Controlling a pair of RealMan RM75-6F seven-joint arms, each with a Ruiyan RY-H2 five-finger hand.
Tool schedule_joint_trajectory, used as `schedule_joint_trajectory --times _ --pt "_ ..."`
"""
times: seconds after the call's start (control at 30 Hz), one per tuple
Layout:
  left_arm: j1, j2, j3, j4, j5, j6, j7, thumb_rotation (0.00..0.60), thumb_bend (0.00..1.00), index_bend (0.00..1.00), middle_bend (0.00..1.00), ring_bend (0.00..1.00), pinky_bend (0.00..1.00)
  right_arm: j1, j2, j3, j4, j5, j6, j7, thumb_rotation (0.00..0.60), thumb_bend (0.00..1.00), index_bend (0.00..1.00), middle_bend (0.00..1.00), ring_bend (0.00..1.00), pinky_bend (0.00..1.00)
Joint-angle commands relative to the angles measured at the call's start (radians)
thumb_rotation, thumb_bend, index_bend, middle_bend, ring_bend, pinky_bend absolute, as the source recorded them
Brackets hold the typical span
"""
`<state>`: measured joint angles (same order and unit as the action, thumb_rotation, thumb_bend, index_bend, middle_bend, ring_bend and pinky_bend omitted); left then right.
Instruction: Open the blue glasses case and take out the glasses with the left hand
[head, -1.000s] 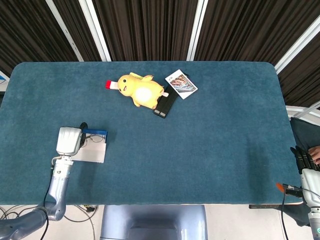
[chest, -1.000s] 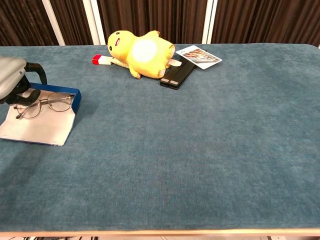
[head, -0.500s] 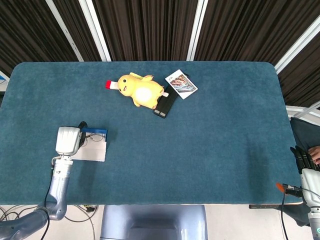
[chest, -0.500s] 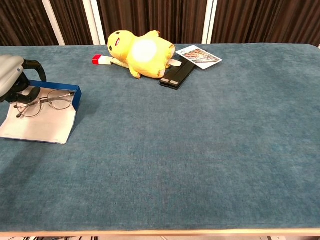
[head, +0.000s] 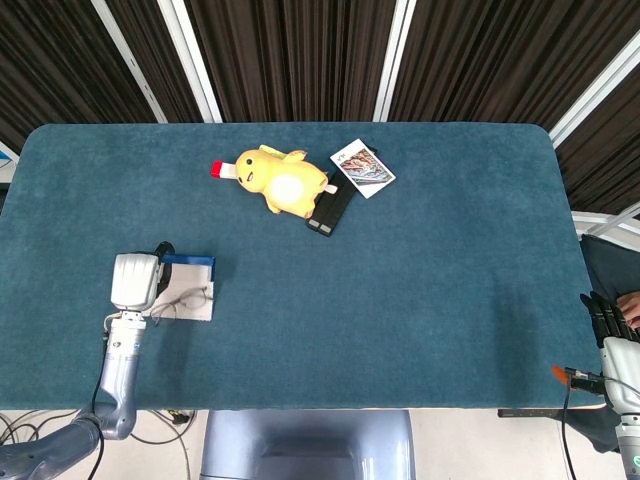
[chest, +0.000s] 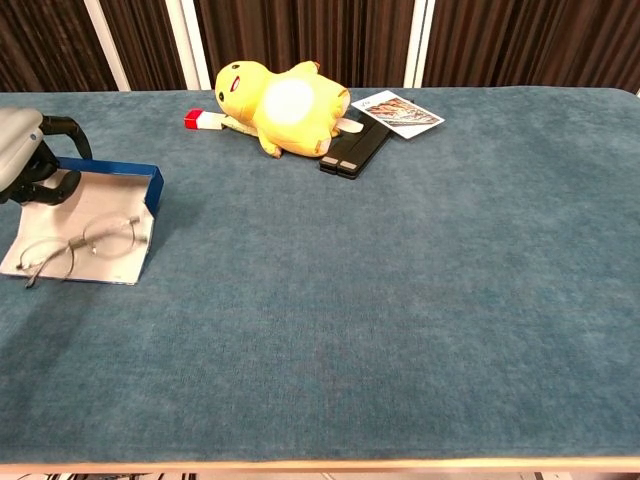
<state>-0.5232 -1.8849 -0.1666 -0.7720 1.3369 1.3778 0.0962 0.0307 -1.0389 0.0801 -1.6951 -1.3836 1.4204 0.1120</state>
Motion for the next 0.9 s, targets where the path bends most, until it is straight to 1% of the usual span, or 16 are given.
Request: schedule_joint_trajectory --times 0.03,0.17,0.23,0.33,0.43,0.5,0.63,0.73,0.83,0.87,0.9 --pt "0.000 -0.002 -0.004 0.002 -0.001 -0.007 0.001 0.600 0.50 0.52 1.00 0.93 1.00 0.000 0.000 0.000 0.000 0.000 0.000 0.000 0.600 0.16 0.00 0.00 0.00 0.20" --pt "-0.003 -0.006 -0.015 0.001 -0.013 -0.027 0.010 0.600 0.50 0.52 1.00 0.93 1.00 0.000 0.000 0.000 0.000 -0.001 0.000 -0.001 0.600 0.16 0.00 0.00 0.00 0.20" --pt "-0.008 -0.009 -0.026 -0.004 -0.025 -0.046 0.020 0.600 0.46 0.50 1.00 0.93 1.00 0.000 0.000 0.000 0.000 0.000 0.000 -0.002 0.600 0.16 0.00 0.00 0.00 0.20" --pt "-0.016 -0.008 -0.043 -0.014 -0.049 -0.076 0.058 0.600 0.29 0.41 1.00 0.93 1.00 0.000 0.000 0.000 -0.001 0.001 0.000 -0.003 0.600 0.16 0.00 0.00 0.00 0.20" --pt "-0.020 0.003 -0.061 -0.043 -0.072 -0.095 0.095 0.600 0.21 0.33 1.00 0.93 1.00 0.000 0.000 0.000 -0.001 0.001 0.000 -0.003 0.600 0.16 0.00 0.00 0.00 0.20" --pt "-0.018 0.015 -0.073 -0.073 -0.085 -0.100 0.106 0.600 0.20 0.30 1.00 0.93 1.00 0.000 0.001 0.000 -0.001 0.001 0.000 -0.003 0.600 0.16 0.00 0.00 0.00 0.20" --pt "-0.008 0.054 -0.078 -0.140 -0.098 -0.107 0.133 0.600 0.20 0.29 1.00 0.93 1.00 0.000 0.001 0.000 -0.002 -0.001 0.000 -0.001 0.600 0.16 0.00 0.00 0.00 0.20" --pt "0.007 0.093 -0.080 -0.227 -0.113 -0.114 0.156 0.600 0.23 0.31 1.00 0.93 1.00 0.000 0.002 -0.001 -0.002 -0.001 0.000 0.000 0.600 0.16 0.00 0.00 0.00 0.20" --pt "0.032 0.146 -0.089 -0.378 -0.156 -0.127 0.194 0.600 0.25 0.34 1.00 0.94 1.00 0.000 0.002 0.000 -0.001 -0.001 0.000 -0.001 0.600 0.16 0.00 0.00 0.00 0.20" --pt "0.044 0.174 -0.088 -0.455 -0.175 -0.132 0.222 0.600 0.26 0.35 1.00 0.95 1.00 0.000 0.002 0.000 -0.002 -0.001 0.000 0.000 0.600 0.16 0.00 0.00 0.00 0.20" --pt "0.051 0.194 -0.084 -0.506 -0.187 -0.135 0.244 0.600 0.26 0.38 1.00 0.96 1.00 0.000 0.002 0.000 -0.002 -0.001 0.001 0.000 0.600 0.16 0.00 0.00 0.00 0.20"
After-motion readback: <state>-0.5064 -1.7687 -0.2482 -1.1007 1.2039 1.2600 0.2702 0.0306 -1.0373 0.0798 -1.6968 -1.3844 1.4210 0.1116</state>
